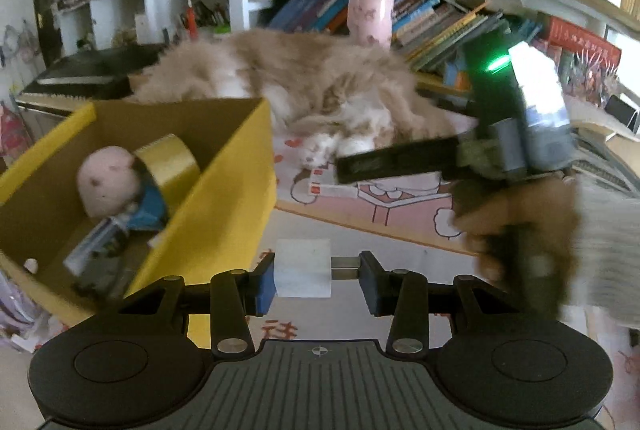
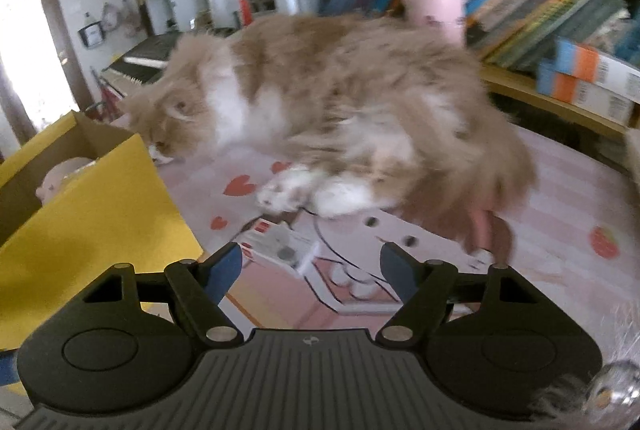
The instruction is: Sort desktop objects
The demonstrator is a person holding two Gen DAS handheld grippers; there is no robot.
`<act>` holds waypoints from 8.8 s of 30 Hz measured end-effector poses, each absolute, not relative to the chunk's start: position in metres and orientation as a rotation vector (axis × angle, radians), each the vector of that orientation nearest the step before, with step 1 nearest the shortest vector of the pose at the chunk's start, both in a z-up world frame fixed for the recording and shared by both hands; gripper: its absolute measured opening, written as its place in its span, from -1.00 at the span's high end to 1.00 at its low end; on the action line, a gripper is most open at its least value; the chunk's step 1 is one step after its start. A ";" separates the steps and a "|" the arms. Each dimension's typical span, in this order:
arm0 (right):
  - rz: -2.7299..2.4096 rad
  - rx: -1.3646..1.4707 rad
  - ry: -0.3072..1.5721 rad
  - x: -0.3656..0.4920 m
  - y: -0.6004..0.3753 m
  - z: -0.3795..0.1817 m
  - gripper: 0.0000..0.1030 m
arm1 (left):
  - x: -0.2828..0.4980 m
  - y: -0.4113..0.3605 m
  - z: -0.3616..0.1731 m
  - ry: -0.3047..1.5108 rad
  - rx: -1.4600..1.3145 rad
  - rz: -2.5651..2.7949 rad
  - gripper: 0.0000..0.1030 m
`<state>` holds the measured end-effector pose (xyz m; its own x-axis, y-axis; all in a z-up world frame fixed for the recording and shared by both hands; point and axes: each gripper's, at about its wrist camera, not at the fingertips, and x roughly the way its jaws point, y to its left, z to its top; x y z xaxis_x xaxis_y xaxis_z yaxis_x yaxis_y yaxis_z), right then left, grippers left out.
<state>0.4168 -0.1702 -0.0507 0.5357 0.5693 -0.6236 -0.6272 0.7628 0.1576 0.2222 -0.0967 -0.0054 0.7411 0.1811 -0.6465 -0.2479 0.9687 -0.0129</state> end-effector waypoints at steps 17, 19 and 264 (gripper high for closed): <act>0.635 -0.182 0.625 0.413 -0.125 -0.087 -0.12 | 0.189 -0.095 0.014 0.642 -0.163 0.276 0.20; 0.629 -0.184 0.624 0.411 -0.130 -0.087 -0.11 | 0.190 -0.095 0.013 0.643 -0.161 0.265 0.20; 0.123 0.002 0.615 -0.020 -0.138 -0.004 -0.79 | -0.014 0.032 -0.002 0.664 0.002 0.045 -1.00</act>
<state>-0.0201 -0.1377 -0.0040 0.8098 0.1158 -0.5752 -0.1147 0.9927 0.0384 -0.0145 0.0319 -0.0018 0.7864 0.0429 -0.6163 -0.0414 0.9990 0.0166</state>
